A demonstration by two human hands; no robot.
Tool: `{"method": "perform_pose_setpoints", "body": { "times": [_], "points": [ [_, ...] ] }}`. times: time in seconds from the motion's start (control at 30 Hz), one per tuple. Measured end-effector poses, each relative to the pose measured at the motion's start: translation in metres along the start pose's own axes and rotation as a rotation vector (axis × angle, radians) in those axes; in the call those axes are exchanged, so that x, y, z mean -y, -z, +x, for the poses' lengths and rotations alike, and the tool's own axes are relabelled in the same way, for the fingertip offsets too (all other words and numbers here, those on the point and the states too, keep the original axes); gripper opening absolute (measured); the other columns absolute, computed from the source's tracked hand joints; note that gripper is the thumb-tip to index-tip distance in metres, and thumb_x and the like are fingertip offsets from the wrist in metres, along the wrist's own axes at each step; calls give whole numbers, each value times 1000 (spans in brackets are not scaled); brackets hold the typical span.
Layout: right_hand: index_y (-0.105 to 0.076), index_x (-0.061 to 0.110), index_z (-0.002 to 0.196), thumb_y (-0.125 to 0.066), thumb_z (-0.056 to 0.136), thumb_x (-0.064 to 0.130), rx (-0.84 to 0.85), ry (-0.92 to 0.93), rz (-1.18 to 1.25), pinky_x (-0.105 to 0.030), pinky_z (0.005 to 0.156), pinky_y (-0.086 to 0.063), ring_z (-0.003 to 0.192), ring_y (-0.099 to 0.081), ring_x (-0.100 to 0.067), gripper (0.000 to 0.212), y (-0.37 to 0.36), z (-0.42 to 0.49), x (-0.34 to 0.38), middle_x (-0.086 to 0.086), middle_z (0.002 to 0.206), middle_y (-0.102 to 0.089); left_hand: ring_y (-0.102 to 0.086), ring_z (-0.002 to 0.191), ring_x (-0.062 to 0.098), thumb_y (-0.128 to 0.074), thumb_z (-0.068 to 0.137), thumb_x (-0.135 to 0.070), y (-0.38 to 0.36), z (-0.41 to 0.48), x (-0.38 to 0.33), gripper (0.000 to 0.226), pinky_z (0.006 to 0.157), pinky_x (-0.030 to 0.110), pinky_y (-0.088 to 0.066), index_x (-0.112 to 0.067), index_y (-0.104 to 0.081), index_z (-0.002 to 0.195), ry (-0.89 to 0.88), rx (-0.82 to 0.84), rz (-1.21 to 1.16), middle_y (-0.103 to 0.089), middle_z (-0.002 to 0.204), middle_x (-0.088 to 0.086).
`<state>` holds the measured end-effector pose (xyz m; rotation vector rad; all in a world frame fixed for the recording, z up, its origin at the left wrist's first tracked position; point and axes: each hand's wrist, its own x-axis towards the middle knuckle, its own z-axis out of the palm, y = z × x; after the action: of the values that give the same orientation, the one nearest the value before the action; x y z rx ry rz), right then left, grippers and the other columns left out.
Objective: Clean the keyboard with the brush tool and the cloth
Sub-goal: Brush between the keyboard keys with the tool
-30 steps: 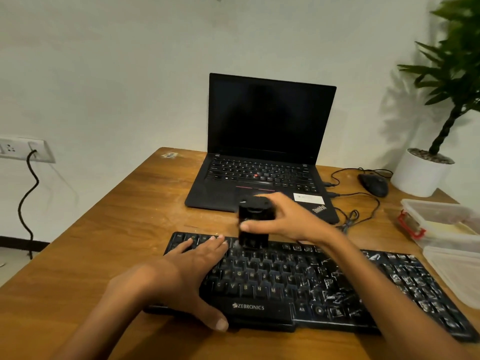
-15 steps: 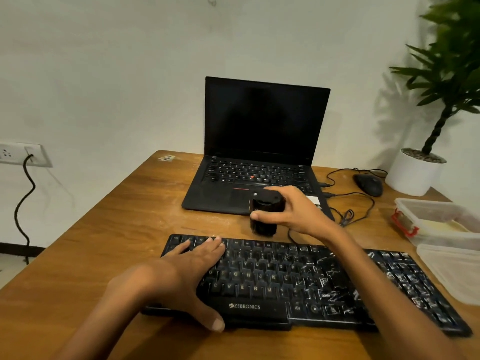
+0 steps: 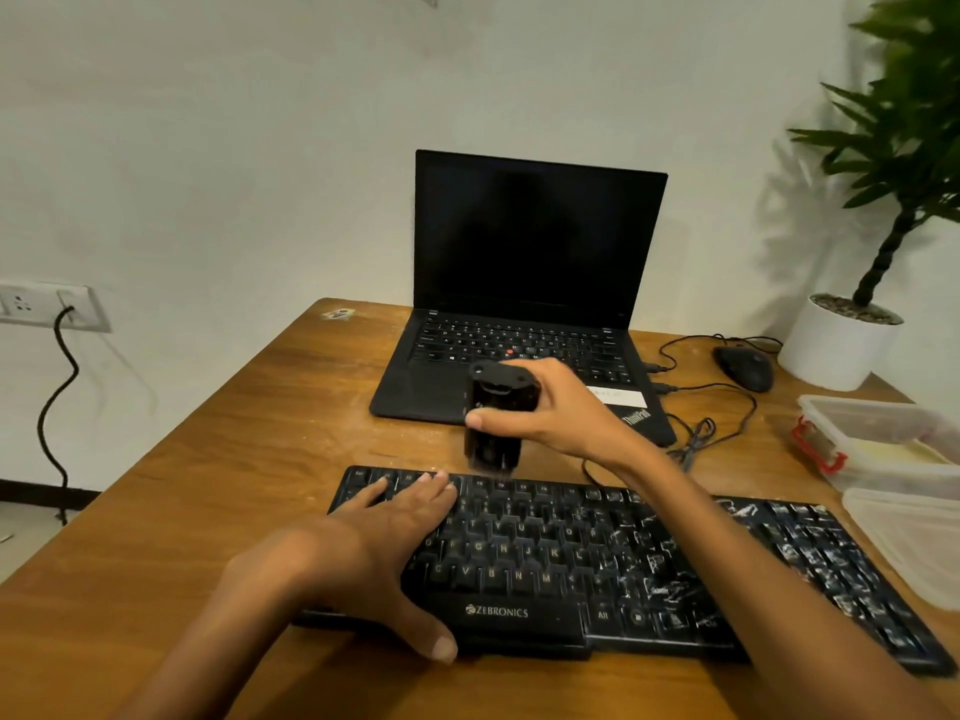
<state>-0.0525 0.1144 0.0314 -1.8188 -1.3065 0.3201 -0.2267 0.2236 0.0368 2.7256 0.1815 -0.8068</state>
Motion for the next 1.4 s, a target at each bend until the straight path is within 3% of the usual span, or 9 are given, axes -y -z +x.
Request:
{"method": "perform_pose_setpoints", "body": {
  "times": [0.1, 0.2, 0.33, 0.53, 0.67, 0.83, 0.97, 1.23, 1.4],
  "points": [
    [-59, 21, 76, -72, 77, 26, 18, -2, -13, -17, 64, -42, 67, -56, -2, 14, -9, 5, 1, 12, 69, -59, 25, 111, -3, -64, 74, -57, -1, -1, 1, 113, 111, 32, 10, -31, 23, 142, -4, -10, -3, 27, 147, -20],
    [-62, 16, 83, -73, 76, 27, -77, -15, -38, -28, 69, -47, 73, -60, -11, 16, 3, -3, -4, 6, 75, -63, 24, 111, -3, -64, 75, -57, -2, 0, 3, 113, 110, 30, 10, -31, 23, 142, -9, -18, 1, 28, 147, -20],
    [-60, 20, 81, -71, 78, 21, -49, -93, 11, -15, 66, -44, 70, -60, 2, 11, 28, -32, -16, 14, 73, -66, 26, 118, 0, -64, 73, -58, -3, 1, 3, 114, 111, 33, 10, -32, 23, 142, -13, -25, -16, 29, 146, -20],
    [-65, 13, 90, -75, 68, 41, -175, -43, 4, -29, 76, -50, 88, -64, -15, 36, 41, -48, -16, -2, 88, -69, 26, 134, 13, -66, 70, -59, 4, 5, -5, 119, 113, 42, 4, -32, 27, 140, -13, -55, 16, 34, 142, -20],
    [-63, 6, 95, -72, 75, 32, -115, -25, -10, -37, 78, -50, 88, -63, -24, 34, 19, -53, -16, -13, 92, -67, 19, 139, 13, -66, 68, -63, 14, 33, -19, 123, 110, 35, 16, -26, 23, 143, -107, -79, 57, 24, 152, -8],
    [-60, 17, 87, -70, 73, 31, -101, -182, -99, -10, 60, -44, 73, -60, 2, 23, 62, -75, -19, 6, 81, -64, 18, 139, 10, -65, 70, -62, 9, 43, -16, 118, 108, 32, 18, -25, 19, 144, -94, -47, 70, 21, 152, -11],
    [-64, 13, 99, -74, 72, 33, -103, -93, -55, -23, 78, -51, 91, -64, -10, 36, 47, -63, -8, -3, 95, -68, 19, 139, 13, -65, 69, -62, 11, 45, -18, 119, 108, 33, 17, -25, 19, 145, -72, -35, 69, 21, 152, -11],
    [-62, 6, 90, -73, 75, 23, -80, -242, -158, -25, 77, -48, 90, -62, -25, 25, 78, -81, -25, -12, 92, -67, 20, 139, 10, -64, 70, -63, 8, 46, -16, 118, 108, 32, 19, -24, 20, 144, -92, -43, 81, 23, 152, -9],
    [-62, 11, 100, -74, 71, 32, -66, -151, -13, -26, 83, -51, 95, -63, -14, 37, 53, -65, -23, -3, 98, -68, 17, 140, 10, -64, 68, -65, 10, 48, -17, 120, 109, 34, 19, -24, 20, 144, -68, -30, 112, 20, 153, -8]
  ]
}}
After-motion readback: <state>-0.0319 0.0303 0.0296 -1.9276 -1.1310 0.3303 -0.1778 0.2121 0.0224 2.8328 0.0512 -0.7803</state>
